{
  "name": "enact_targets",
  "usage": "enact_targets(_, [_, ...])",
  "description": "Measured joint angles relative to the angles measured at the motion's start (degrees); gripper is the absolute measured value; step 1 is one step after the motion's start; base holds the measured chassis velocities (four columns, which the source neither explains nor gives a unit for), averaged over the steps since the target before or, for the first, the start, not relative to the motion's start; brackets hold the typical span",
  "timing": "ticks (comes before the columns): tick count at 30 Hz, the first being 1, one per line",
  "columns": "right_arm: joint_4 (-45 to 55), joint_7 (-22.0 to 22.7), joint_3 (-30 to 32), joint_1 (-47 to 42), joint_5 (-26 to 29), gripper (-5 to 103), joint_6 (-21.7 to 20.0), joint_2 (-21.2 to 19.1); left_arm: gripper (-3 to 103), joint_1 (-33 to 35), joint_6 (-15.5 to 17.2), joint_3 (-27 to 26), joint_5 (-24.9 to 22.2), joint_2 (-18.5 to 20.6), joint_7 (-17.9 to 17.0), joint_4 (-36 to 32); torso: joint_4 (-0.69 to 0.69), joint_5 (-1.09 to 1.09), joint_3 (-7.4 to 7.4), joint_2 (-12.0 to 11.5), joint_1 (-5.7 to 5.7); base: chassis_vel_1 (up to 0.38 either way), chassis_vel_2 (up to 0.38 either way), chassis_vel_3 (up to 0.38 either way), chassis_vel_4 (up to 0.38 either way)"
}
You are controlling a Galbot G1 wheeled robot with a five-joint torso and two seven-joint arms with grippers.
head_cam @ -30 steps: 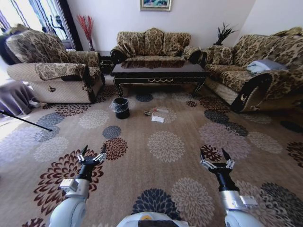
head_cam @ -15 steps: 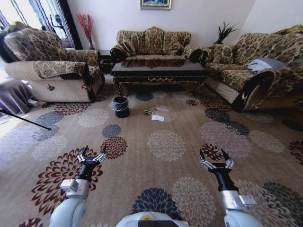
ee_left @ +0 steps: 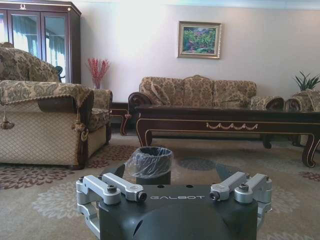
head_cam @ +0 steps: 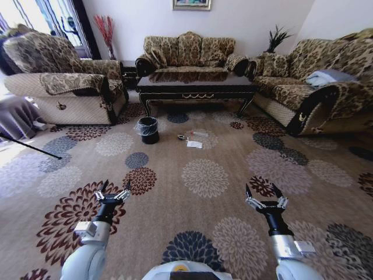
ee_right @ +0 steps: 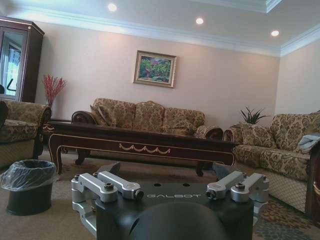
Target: Move to the front of the table and pick up the trash from the floor, then place it into the trash bin.
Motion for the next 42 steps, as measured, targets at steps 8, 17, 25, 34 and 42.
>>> enact_targets(8, [-0.1, -0.6, 0.0, 0.2, 0.5, 100, 0.5, 0.0, 100, -0.1, -0.1, 0.1, 0.2, -0.1, 0.0, 0.3, 0.00, 0.00, -1.41, -1.9, -0.44, 0.000, 0.000, 0.000, 0.000])
enact_targets(17, [-0.2, -2.0, 0.1, 0.3, 0.5, 100, 1.3, 0.1, 100, -0.2, -0.1, 0.2, 0.4, -0.3, 0.2, 0.5, 0.00, 0.00, -3.28, -4.2, -0.87, 0.000, 0.000, 0.000, 0.000])
enact_targets(25, [-0.2, -2.4, 0.2, 0.3, 0.5, 100, 1.5, 0.2, 100, -0.3, -1.0, 0.2, 0.3, -0.4, 0.9, 0.9, 0.00, 0.00, -4.92, -6.0, -1.04, 0.000, 0.000, 0.000, 0.000])
enact_targets(34, [-0.2, -3.5, 0.3, 0.2, 0.4, 100, 1.7, 0.3, 100, -0.5, -2.4, 0.1, -0.1, -0.4, 1.2, 1.3, 0.00, 0.00, -5.30, -6.5, -1.19, 0.000, 0.000, 0.000, 0.000])
enact_targets(42, [-0.5, -3.5, 0.2, 0.3, 0.0, 100, 1.8, 0.6, 100, -0.8, -2.9, -0.1, -0.1, -0.5, 1.3, 1.6, 0.00, 0.00, -5.18, -6.3, -1.19, -0.011, 0.018, 0.016, -0.014])
